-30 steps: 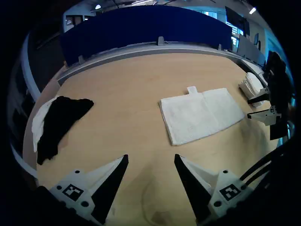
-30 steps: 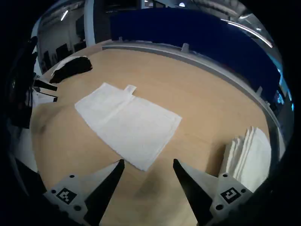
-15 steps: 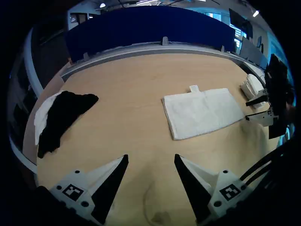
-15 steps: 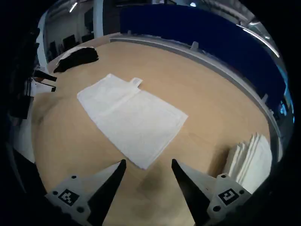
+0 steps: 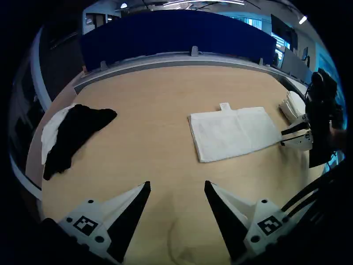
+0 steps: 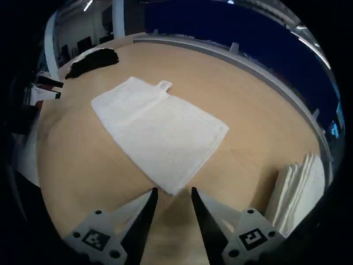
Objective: Fold towel
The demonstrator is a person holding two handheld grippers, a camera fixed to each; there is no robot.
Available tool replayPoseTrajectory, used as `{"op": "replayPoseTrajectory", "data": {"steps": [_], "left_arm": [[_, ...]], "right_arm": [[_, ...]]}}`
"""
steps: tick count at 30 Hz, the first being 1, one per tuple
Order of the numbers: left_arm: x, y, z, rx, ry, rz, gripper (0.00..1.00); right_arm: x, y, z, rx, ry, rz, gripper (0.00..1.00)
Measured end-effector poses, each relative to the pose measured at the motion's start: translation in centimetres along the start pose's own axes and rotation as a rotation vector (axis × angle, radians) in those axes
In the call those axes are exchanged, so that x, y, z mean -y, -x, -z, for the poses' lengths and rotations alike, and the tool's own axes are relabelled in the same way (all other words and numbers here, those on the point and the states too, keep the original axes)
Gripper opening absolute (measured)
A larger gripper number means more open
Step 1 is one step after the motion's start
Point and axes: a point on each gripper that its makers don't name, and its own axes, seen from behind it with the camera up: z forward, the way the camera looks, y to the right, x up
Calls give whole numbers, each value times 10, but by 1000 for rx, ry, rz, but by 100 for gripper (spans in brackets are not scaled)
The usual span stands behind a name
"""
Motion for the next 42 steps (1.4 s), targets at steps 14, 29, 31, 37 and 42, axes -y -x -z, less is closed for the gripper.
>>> {"op": "replayPoseTrajectory", "data": {"steps": [14, 29, 31, 37, 42], "left_arm": [[2, 6, 5, -2, -3, 5, 91], [8, 6, 10, -3, -9, 2, 90], [10, 6, 12, -4, -11, 4, 91], [16, 7, 16, -8, -18, 11, 90], [21, 6, 19, -16, -25, 17, 91]], "right_arm": [[2, 0, -6, 5, -13, -11, 8], [-2, -28, 6, -45, 10, 6, 4], [-2, -38, 10, -59, 12, 16, 4], [-1, -76, 22, -104, 14, 60, 4], [1, -113, 30, -147, 17, 98, 4]]}}
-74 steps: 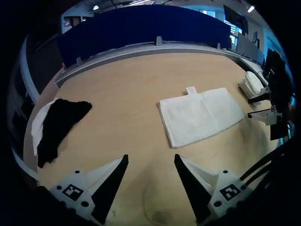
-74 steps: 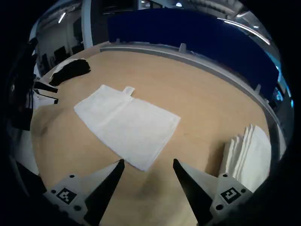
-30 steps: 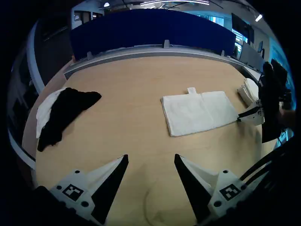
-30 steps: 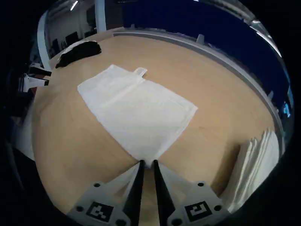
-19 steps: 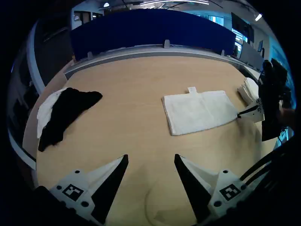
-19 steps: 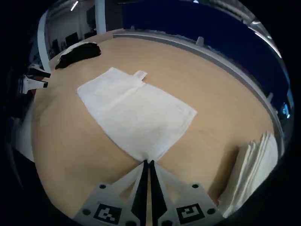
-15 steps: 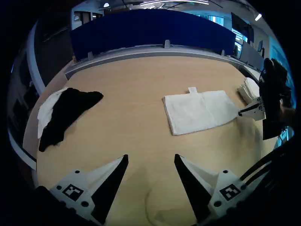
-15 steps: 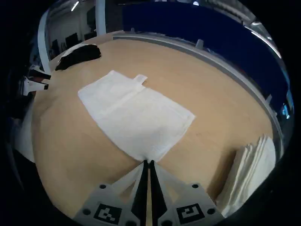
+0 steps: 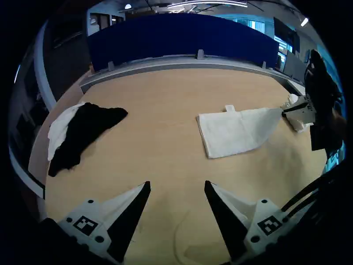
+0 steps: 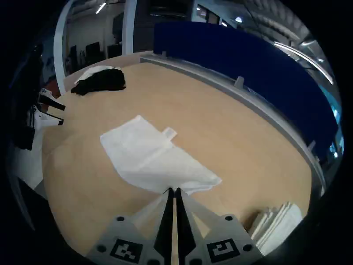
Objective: Fold towel
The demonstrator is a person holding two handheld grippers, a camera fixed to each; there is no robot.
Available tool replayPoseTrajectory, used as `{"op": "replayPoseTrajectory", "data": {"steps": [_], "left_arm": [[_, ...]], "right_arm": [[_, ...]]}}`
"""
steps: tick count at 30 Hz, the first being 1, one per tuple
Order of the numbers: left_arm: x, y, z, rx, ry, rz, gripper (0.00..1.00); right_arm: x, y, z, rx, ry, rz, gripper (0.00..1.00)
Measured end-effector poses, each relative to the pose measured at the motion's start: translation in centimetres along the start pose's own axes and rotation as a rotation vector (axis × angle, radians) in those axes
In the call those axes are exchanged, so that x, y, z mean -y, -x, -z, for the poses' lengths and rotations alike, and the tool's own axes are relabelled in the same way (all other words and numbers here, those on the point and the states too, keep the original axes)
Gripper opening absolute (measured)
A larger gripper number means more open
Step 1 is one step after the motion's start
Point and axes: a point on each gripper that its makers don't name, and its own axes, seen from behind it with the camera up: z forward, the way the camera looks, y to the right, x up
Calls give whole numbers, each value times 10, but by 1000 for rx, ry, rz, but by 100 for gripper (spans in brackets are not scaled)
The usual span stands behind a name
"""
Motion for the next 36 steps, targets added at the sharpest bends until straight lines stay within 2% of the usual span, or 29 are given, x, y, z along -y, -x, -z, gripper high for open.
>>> {"op": "replayPoseTrajectory", "data": {"steps": [6, 15, 20, 24, 30, 36], "left_arm": [[4, 0, 4, -7, -2, 17, 91], [14, 2, 12, -15, -9, 44, 90], [19, 0, 21, -28, -22, 55, 90], [24, 0, 31, -46, -41, 62, 90], [31, 6, 47, -64, -60, 87, 90], [45, 23, 54, -59, -97, 123, 91]], "right_arm": [[4, -37, 2, -40, -10, 47, 4], [17, -50, -6, -26, -35, 88, 4], [32, -68, -18, -32, -65, 127, 4], [55, -86, -37, -32, -107, 169, 4], [105, -99, -75, -9, -194, 246, 4], [155, -75, -117, 61, -281, 310, 4]]}}
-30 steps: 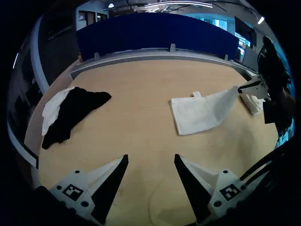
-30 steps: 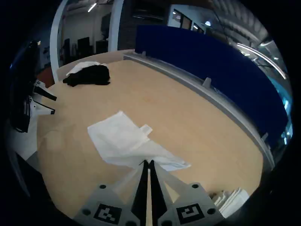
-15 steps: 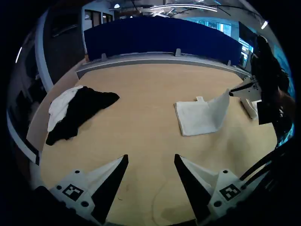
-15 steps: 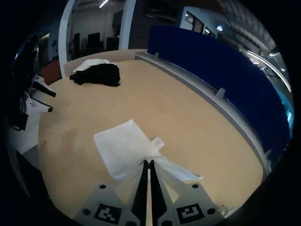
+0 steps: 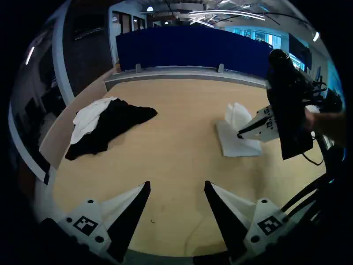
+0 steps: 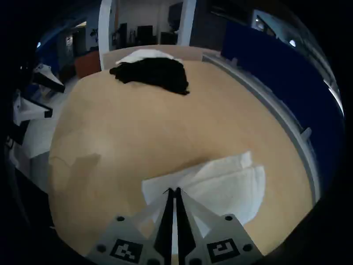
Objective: Fold towel
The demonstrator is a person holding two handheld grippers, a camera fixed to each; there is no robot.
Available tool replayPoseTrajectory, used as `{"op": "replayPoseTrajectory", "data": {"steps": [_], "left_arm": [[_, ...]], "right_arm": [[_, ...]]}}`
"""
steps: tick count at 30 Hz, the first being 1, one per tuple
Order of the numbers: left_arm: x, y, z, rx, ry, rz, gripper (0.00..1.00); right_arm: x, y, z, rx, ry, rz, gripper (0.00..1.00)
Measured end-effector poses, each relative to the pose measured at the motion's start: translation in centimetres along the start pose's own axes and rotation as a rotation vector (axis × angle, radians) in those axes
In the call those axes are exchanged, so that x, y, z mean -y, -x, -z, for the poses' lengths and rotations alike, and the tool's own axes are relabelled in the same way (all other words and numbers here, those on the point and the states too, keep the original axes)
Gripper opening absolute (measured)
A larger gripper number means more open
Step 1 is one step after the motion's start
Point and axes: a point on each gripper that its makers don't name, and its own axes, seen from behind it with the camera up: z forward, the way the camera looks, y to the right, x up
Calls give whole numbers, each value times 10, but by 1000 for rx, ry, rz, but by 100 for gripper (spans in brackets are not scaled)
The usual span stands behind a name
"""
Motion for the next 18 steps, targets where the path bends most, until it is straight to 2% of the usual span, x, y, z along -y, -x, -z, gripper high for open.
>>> {"op": "replayPoseTrajectory", "data": {"steps": [3, 6, 13, 16, 17, 18], "left_arm": [[6, 6, 3, 4, -15, 10, 90], [9, 9, 5, 4, -21, 19, 90], [7, 6, 4, 2, -13, 25, 90], [5, 5, 3, 1, -10, 17, 90], [5, 4, 2, 0, -9, 14, 90], [4, 4, 2, 0, -8, 12, 90]], "right_arm": [[13, 12, -18, 36, -25, 4, 4], [16, 17, -24, 43, -25, -4, 4], [12, 15, -15, 23, -16, -24, 12], [13, 14, -10, 11, -17, -38, 29], [13, 13, -9, 7, -20, -44, 37], [14, 13, -7, 2, -23, -51, 50]]}}
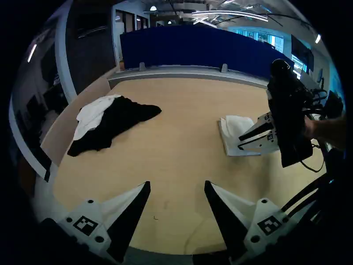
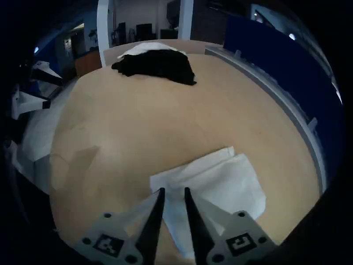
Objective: Fold towel
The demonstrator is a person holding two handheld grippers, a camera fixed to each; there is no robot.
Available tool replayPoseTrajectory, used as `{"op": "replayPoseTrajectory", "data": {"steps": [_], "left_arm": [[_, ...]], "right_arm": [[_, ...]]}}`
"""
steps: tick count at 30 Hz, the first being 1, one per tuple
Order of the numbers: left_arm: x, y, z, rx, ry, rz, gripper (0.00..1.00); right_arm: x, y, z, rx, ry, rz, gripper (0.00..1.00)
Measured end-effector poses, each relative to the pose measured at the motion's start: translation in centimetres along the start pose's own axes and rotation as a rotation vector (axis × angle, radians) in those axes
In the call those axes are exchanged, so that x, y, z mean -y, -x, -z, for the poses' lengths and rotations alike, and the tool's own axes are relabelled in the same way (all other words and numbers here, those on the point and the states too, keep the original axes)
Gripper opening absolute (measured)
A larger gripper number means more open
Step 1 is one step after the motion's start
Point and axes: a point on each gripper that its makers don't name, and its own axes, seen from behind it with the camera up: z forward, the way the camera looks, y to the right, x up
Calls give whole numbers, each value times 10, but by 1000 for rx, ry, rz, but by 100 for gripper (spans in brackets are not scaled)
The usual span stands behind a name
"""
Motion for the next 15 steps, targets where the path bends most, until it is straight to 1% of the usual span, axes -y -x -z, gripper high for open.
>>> {"op": "replayPoseTrajectory", "data": {"steps": [1, 2, 3, 4, 5, 11, 15], "left_arm": [[-1, 0, 0, 0, 1, -1, 90], [-1, -1, 0, -1, 3, -2, 90], [-2, -2, 0, -1, 4, -3, 90], [-2, -2, 0, -2, 5, -3, 90], [-2, -3, 0, -2, 6, -3, 90], [-6, -4, -2, -3, 12, -9, 90], [-8, -5, -4, -3, 17, -11, 90]], "right_arm": [[0, 0, 2, -3, -1, -7, 59], [1, 0, 4, -6, -2, -14, 66], [1, 1, 6, -9, -2, -22, 71], [-1, 2, 7, -10, 6, -30, 73], [-2, 3, 9, -11, 13, -38, 75], [-8, 12, 22, -18, 45, -88, 77], [-12, 26, 32, -11, 70, -114, 80]]}}
